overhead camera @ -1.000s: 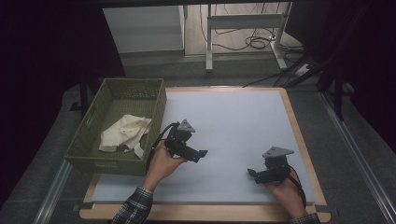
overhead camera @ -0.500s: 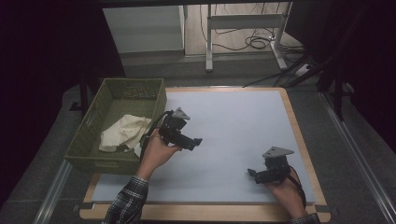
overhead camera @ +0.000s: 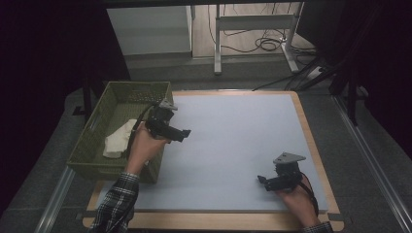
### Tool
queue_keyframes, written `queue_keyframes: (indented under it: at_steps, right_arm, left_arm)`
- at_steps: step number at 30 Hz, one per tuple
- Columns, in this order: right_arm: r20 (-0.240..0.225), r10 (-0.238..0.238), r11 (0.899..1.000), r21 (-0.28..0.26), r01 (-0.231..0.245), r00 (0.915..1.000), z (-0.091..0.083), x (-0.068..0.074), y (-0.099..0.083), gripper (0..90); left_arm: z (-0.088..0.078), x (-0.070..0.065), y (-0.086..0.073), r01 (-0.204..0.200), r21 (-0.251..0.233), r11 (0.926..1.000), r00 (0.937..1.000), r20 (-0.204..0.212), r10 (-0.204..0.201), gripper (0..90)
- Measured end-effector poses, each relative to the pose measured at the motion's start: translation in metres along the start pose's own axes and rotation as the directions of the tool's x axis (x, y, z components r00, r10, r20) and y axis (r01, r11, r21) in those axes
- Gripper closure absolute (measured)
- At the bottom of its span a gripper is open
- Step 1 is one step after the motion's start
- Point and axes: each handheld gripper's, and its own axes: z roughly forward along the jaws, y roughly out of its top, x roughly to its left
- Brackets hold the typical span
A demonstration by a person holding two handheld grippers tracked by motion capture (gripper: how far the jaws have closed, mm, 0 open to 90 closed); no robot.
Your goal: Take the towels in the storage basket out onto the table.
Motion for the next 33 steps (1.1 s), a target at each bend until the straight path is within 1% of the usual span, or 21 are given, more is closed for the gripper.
queue_keyframes:
  at_steps: [1, 3, 7, 9, 14, 19, 21, 24, 29, 30, 31, 33]
  right_arm:
    - [0.0, 0.0, 1.0, 0.0, 0.0, 1.0, 0.0, 0.0, 0.0, 2.4]
    - [0.0, 0.0, 1.0, 0.0, 0.0, 1.0, 0.0, 0.0, 0.0, 2.4]
    - [0.0, 0.0, 1.0, 0.0, 0.0, 1.0, 0.0, 0.0, 0.0, 2.4]
    - [0.0, 0.0, 1.0, 0.0, 0.0, 1.0, 0.0, 0.0, 0.0, 2.4]
    - [0.0, 0.0, 1.0, 0.0, 0.0, 1.0, 0.0, 0.0, 0.0, 2.4]
    - [0.0, 0.0, 1.0, 0.0, 0.0, 1.0, 0.0, 0.0, 0.0, 2.5]
    - [0.0, 0.0, 1.0, 0.0, 0.0, 1.0, 0.0, 0.0, 0.0, 2.4]
    - [0.001, 0.0, 1.0, 0.0, 0.0, 1.0, 0.0, 0.0, 0.0, 2.4]
    - [0.0, 0.0, 1.0, 0.0, 0.0, 1.0, 0.0, 0.0, 0.0, 2.5]
    - [0.0, 0.0, 1.0, 0.0, 0.0, 1.0, 0.0, 0.0, 0.0, 2.4]
    - [0.0, 0.0, 1.0, 0.0, 0.0, 1.0, 0.0, 0.0, 0.0, 2.4]
    - [0.0, 0.0, 1.0, 0.0, 0.0, 1.0, 0.0, 0.0, 0.0, 2.4]
  left_arm:
    - [-0.001, 0.003, -0.001, 0.003, 0.002, 1.0, 1.0, -0.008, -0.003, 1.6]
    - [-0.003, 0.012, -0.004, 0.022, 0.001, 0.9998, 0.9994, -0.027, -0.022, 1.6]
    - [-0.007, 0.027, -0.011, 0.052, 0.0, 0.9986, 0.9973, -0.052, -0.052, 1.6]
    - [-0.009, 0.034, -0.014, 0.061, 0.004, 0.9981, 0.9961, -0.065, -0.061, 1.6]
    - [-0.013, 0.051, -0.022, 0.079, 0.017, 0.9967, 0.9909, -0.111, -0.076, 1.4]
    - [-0.017, 0.07, -0.031, 0.115, 0.016, 0.9932, 0.9847, -0.134, -0.112, 1.4]
    - [-0.019, 0.078, -0.034, 0.133, 0.009, 0.9911, 0.9816, -0.14, -0.131, 1.4]
    - [-0.021, 0.088, -0.04, 0.151, 0.013, 0.9885, 0.977, -0.154, -0.147, 1.3]
    - [-0.014, 0.103, -0.052, 0.177, 0.048, 0.983, 0.9681, -0.188, -0.165, 1.1]
    - [-0.009, 0.109, -0.058, 0.186, 0.066, 0.9804, 0.9671, -0.189, -0.17, 1.1]
    - [-0.009, 0.109, -0.058, 0.186, 0.066, 0.9804, 0.9671, -0.189, -0.17, 1.1]
    - [-0.003, 0.115, -0.064, 0.212, 0.09, 0.9731, 0.9644, -0.179, -0.194, 1.1]
